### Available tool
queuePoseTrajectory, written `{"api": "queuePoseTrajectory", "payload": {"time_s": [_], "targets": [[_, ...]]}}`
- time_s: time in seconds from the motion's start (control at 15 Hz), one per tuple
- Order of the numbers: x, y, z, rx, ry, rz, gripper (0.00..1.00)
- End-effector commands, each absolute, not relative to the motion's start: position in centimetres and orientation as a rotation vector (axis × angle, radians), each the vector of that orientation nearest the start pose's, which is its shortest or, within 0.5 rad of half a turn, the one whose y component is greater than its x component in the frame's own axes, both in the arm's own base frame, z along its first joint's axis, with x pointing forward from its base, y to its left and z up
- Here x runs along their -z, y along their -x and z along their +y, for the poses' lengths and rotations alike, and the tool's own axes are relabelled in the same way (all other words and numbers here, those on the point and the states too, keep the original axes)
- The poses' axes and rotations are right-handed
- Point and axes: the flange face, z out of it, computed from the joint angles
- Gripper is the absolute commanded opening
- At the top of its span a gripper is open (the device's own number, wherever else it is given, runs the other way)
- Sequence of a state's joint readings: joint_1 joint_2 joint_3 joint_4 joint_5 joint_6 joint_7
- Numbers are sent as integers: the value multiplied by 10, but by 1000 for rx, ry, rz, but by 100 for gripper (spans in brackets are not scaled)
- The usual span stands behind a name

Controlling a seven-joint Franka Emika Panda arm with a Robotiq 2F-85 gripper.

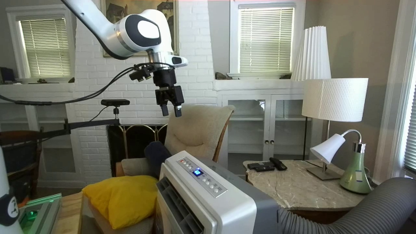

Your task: Turn off the air conditioner

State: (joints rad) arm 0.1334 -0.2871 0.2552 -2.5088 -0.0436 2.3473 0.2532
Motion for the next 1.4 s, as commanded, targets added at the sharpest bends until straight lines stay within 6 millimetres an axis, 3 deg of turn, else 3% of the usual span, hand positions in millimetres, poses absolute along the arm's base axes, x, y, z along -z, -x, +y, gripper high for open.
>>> {"api": "queuePoseTrajectory", "payload": {"time_s": [0.0,0.67,1.33], "targets": [[-385,-425,183,192,3141,-270,100],[-357,-454,204,173,3121,-265,100],[-316,-465,209,265,3098,-130,100]]}}
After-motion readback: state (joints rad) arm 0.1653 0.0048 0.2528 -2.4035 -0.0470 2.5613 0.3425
